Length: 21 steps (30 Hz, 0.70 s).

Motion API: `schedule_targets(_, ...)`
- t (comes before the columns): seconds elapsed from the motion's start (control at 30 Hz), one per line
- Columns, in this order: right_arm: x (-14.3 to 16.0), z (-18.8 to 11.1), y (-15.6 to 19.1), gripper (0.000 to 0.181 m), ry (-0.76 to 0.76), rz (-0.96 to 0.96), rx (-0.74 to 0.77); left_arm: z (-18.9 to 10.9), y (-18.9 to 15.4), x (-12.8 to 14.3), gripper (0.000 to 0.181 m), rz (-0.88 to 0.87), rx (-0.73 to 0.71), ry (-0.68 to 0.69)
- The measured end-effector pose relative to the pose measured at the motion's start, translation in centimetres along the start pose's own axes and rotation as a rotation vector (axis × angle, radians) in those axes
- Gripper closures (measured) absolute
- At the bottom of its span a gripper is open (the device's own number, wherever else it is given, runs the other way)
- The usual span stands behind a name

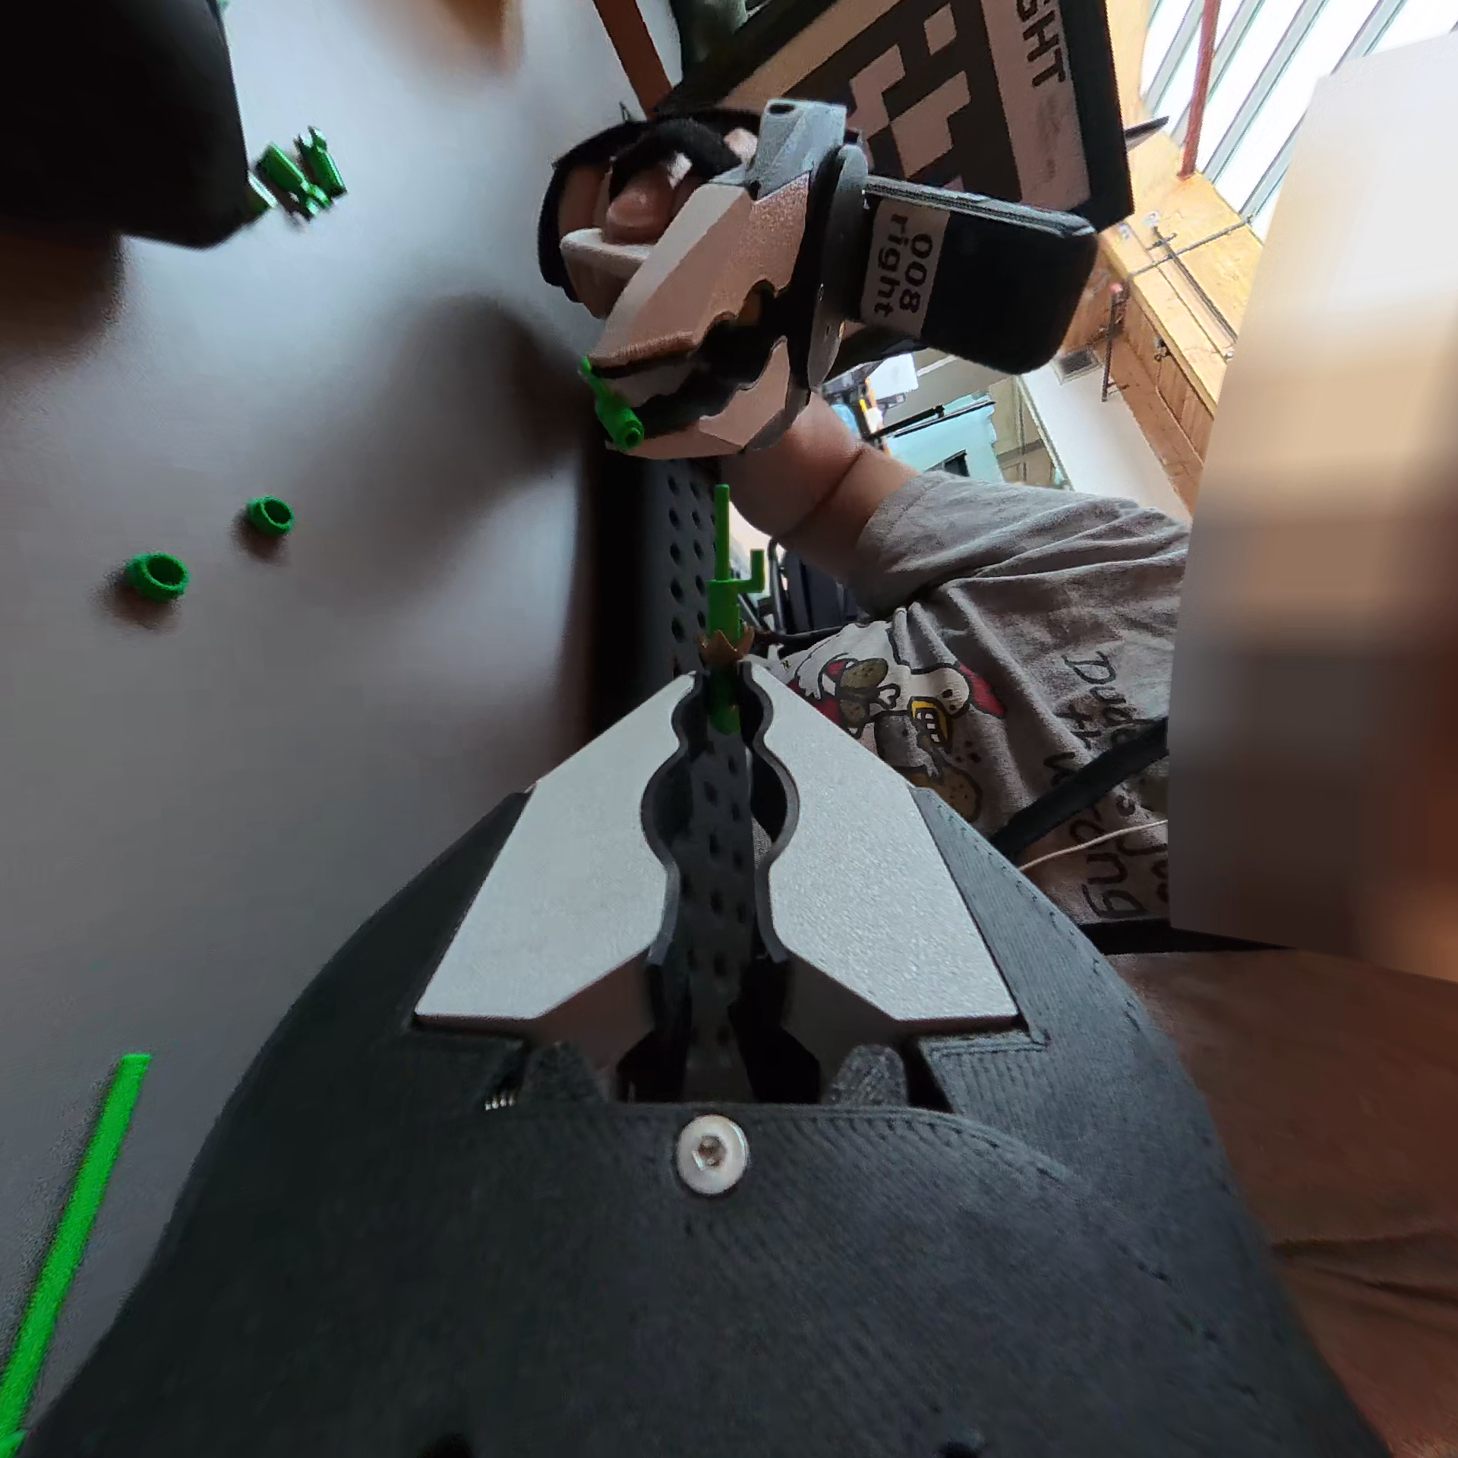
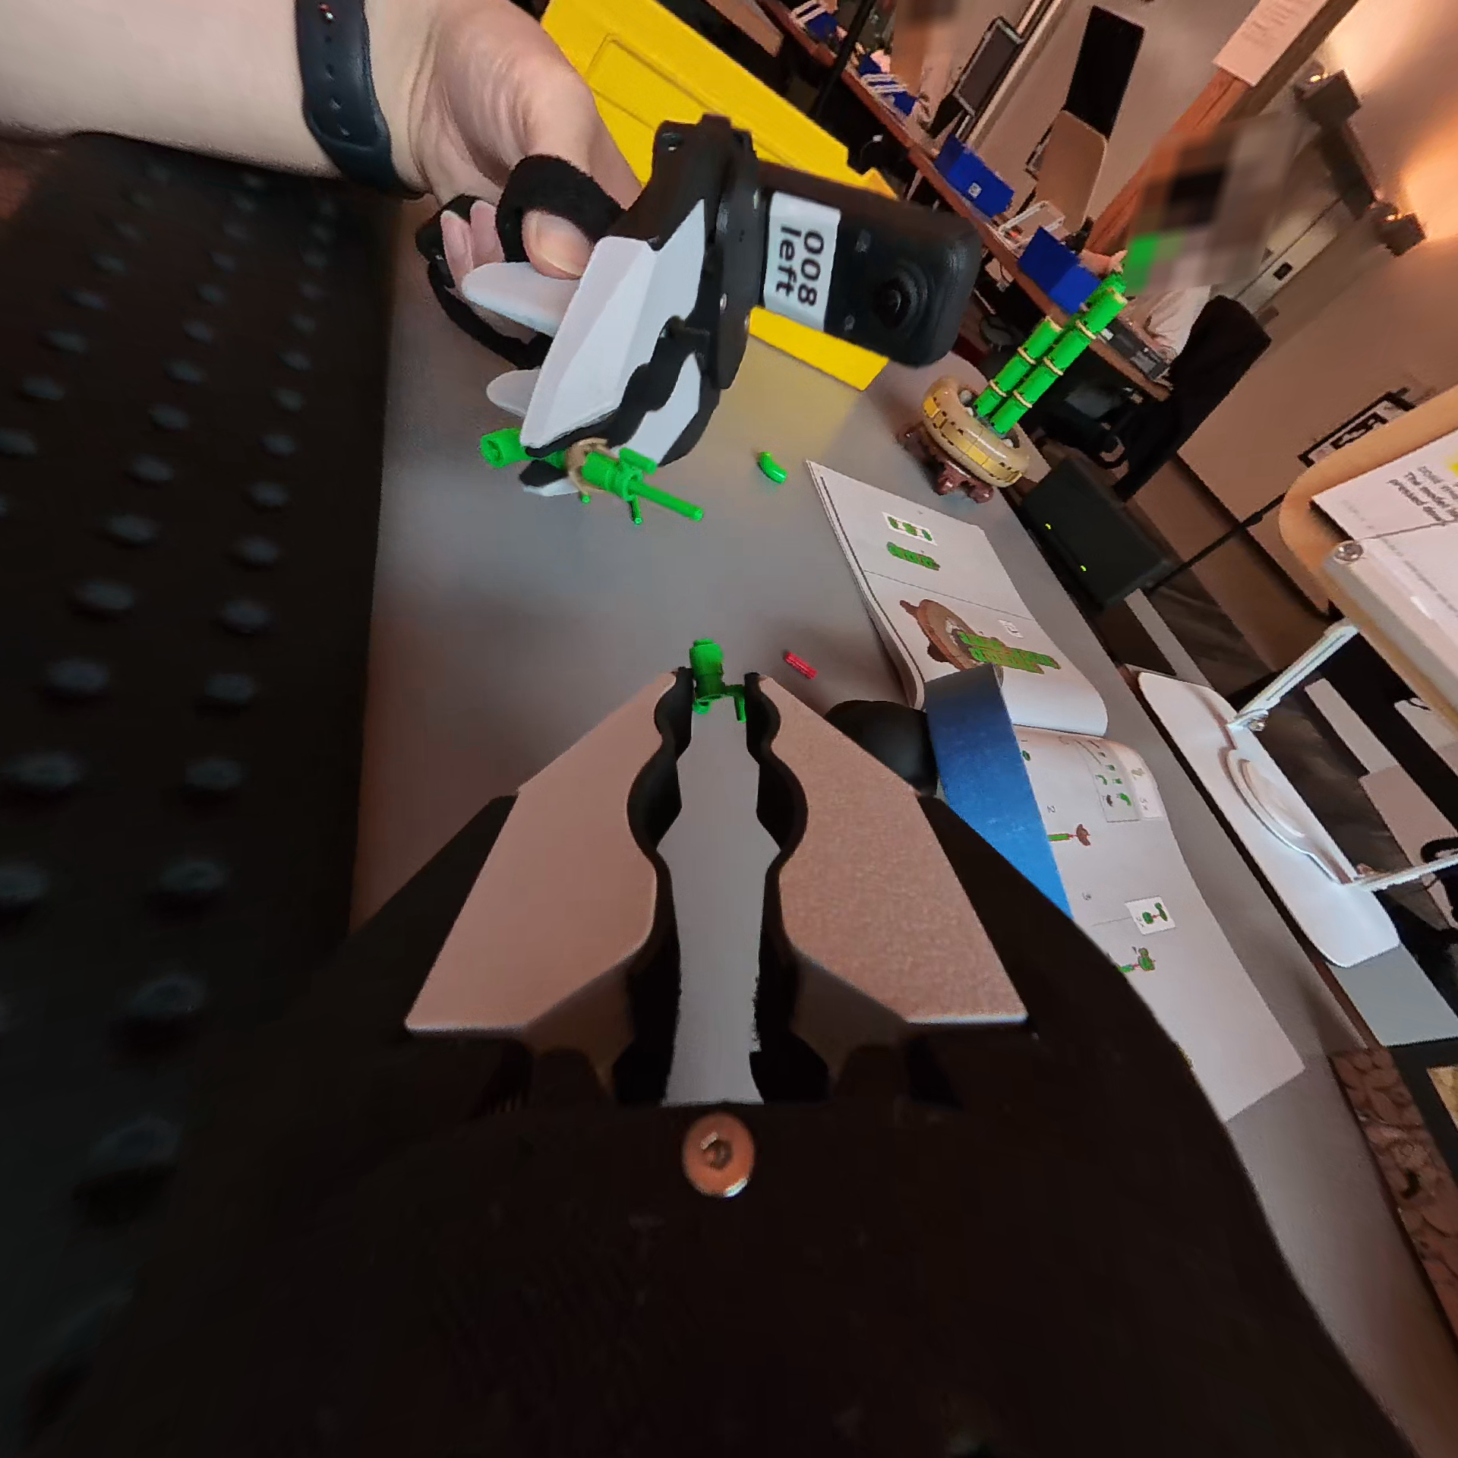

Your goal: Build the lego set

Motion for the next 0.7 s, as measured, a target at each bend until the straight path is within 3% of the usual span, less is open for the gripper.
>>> schedule_targets(0.3,-0.3,-0.7,-0.8,0.171,-0.019,0.03,0.044,-1.8,-3.2,-6.0,0.176,0.135,-0.14,0.006)
schedule_targets(0.47,-0.1,-1.0,-1.3,0.171,-0.014,0.035,0.071,-2.3,-4.6,-8.7,0.176,0.181,-0.236,0.116)
schedule_targets(0.57,0.1,-1.0,-1.5,0.171,0.0,0.027,0.085,-2.5,-4.4,-9.1,0.176,0.187,-0.26,0.154)
schedule_targets(0.7,0.2,-0.9,-1.7,0.171,0.006,0.019,0.096,-1.9,-3.4,-7.1,0.176,0.129,-0.134,0.139)
Point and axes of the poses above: each gripper's, where its closed fingertips meet, z out along the fingers, x out of its underside, y = z × x across the jaws, the point moved 2 cm from there along -z, back along the fingers
